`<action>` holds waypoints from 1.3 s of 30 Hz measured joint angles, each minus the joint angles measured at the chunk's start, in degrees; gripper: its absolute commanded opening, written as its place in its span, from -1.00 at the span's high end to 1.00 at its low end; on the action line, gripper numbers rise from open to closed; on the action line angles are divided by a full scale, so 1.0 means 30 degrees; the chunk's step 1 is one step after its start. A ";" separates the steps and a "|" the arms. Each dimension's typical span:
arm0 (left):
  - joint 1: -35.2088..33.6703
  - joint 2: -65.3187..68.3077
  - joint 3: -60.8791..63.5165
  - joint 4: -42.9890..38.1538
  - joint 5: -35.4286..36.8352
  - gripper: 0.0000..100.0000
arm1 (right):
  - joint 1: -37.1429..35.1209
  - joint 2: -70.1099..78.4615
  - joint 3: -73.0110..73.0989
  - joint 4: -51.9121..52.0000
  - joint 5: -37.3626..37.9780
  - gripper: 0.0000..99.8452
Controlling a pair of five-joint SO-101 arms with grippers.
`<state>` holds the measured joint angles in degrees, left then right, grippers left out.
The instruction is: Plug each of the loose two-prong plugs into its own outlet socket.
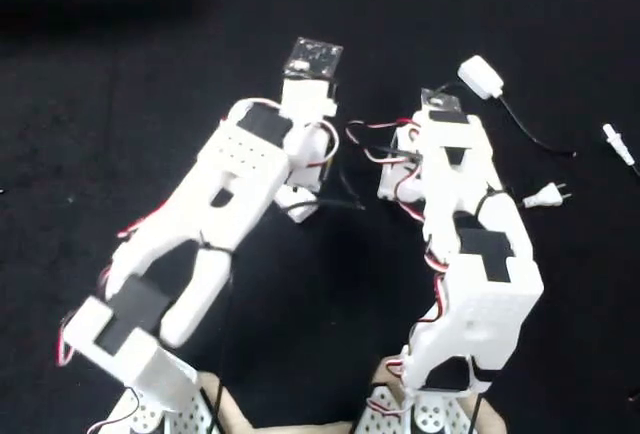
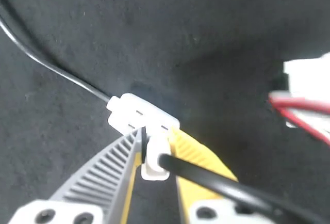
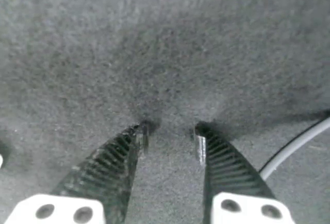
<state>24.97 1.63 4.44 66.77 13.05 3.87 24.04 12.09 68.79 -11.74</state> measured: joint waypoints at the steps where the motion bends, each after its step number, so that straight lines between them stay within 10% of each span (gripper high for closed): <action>1: 0.0029 -0.0615 0.0733 -0.0645 0.0000 0.94 | 0.0176 0.0000 0.0000 0.0000 0.0000 0.62; 15: 0.0117 -0.7092 1.5531 -1.7055 -0.1582 0.94 | 0.2051 0.0352 -0.0733 0.0322 0.0000 0.62; 39: 0.0821 -0.7121 1.4593 -1.4066 -0.3487 0.94 | 0.2081 0.0352 -0.0762 0.0205 0.0000 0.62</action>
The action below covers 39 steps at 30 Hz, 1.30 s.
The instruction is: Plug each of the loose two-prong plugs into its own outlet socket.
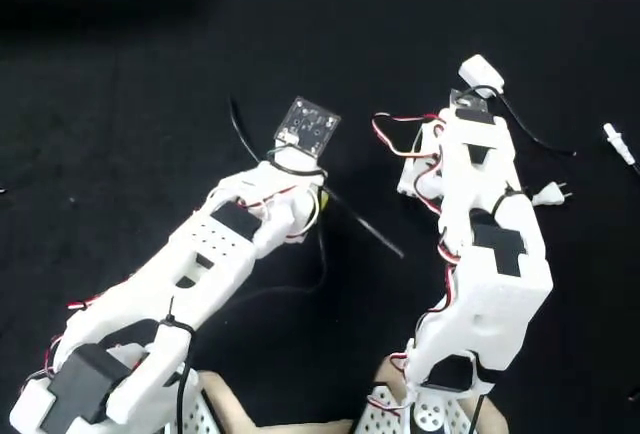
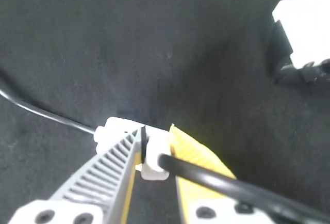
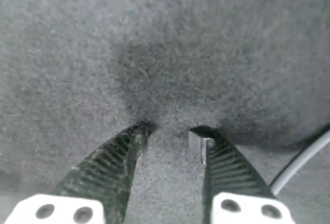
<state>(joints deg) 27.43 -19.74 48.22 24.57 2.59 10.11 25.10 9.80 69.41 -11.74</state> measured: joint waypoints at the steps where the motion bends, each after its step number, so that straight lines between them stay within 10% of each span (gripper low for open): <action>1: 0.0000 0.0000 0.0000 0.0000 0.0000 0.94 | 0.0000 0.0000 0.0000 0.0000 0.0000 0.62; 39: 0.1026 0.4103 -0.2755 0.2520 -0.1582 0.94 | 0.0147 0.0000 0.0000 0.0000 -0.0645 0.62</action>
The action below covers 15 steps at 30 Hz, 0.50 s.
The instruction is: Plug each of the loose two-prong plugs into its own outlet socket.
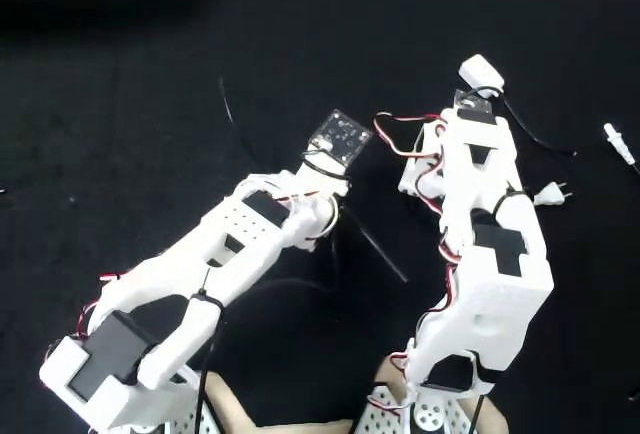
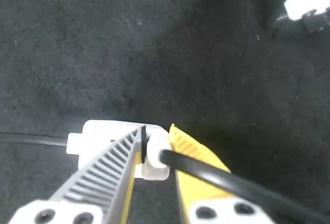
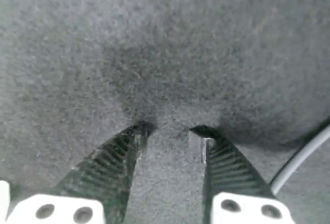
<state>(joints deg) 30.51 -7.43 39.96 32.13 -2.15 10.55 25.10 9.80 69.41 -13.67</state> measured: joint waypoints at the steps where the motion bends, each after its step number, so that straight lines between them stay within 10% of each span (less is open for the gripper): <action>1: -0.0264 0.0000 0.0000 0.0000 -0.0176 0.94 | 0.0000 0.0000 0.0000 0.0000 0.0000 0.62; 15: -0.1319 0.0791 0.0996 -0.2051 -0.2168 0.94 | 0.0000 0.0000 0.0000 0.0000 0.0000 0.62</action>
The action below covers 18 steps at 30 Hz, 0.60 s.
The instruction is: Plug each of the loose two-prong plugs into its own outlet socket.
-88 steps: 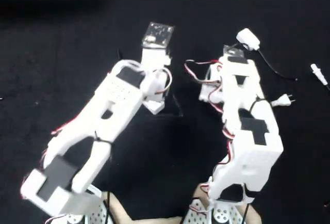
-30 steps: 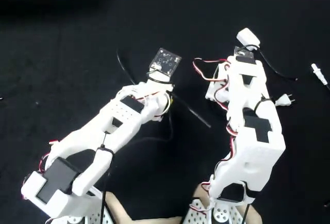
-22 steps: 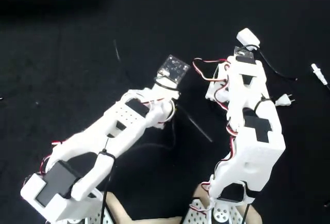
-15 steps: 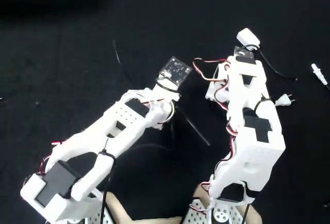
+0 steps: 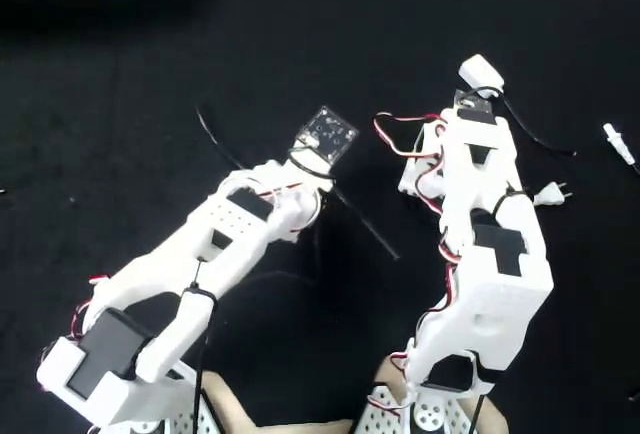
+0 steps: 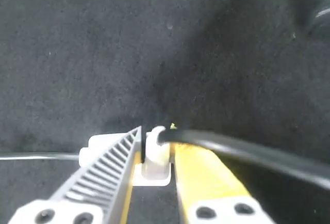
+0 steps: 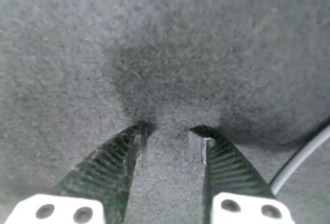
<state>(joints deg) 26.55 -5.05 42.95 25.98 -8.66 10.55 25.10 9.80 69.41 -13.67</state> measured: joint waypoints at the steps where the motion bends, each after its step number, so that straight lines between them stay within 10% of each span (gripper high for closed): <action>1: 0.0059 0.0088 0.0059 -0.0117 0.0000 0.94 | 0.0000 0.0000 0.0000 0.0000 0.0000 0.62; 18: -0.1084 0.0264 -0.0352 0.1407 -0.0908 0.94 | 0.0000 0.0000 0.0000 0.0000 0.0000 0.62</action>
<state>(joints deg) 23.30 -4.26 41.89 30.20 -11.38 10.55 25.10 9.80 69.41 -13.67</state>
